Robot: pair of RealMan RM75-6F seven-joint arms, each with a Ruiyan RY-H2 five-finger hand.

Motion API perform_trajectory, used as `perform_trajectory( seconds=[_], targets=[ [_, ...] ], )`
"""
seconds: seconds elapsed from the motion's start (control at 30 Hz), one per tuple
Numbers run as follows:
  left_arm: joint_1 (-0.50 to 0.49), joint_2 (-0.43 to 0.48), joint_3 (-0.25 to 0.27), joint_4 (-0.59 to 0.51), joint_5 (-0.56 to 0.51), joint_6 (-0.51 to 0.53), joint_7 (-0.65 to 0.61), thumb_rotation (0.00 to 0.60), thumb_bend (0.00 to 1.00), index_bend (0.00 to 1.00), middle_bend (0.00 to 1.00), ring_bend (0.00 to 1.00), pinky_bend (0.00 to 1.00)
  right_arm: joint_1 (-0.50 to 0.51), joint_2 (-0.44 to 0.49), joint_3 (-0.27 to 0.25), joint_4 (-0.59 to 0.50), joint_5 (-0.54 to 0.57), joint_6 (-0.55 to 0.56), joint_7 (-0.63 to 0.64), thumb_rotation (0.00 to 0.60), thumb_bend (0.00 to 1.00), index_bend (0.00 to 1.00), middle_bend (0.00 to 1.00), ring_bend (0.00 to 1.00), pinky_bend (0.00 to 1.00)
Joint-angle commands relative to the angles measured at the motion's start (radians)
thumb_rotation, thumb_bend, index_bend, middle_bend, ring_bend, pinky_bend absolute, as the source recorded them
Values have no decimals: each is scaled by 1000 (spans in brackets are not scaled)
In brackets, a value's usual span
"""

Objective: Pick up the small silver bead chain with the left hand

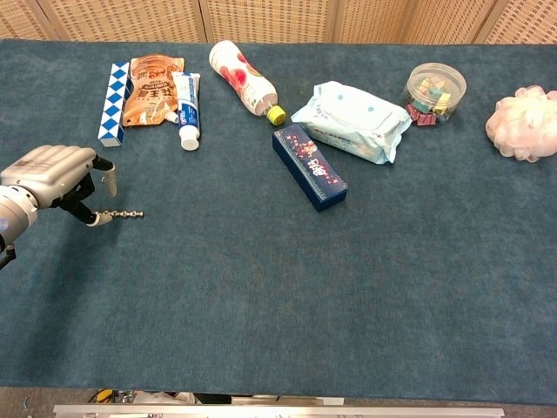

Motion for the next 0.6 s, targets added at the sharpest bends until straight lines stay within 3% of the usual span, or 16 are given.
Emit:
perform_trajectory(
  seconds=[0.03,0.6],
  targets=[
    [-13,-15,1,13,-21,0,5,600,204,505,967,929,1000,-1,0,-1,1,0,1,2,600,197,502,533,462,453],
    [-70,-70,17,51,-136,-2,31,600,255,504,972,934,1000,-11,-1,-2,21,14,2,22,600,198,503,533,465,453]
  ],
)
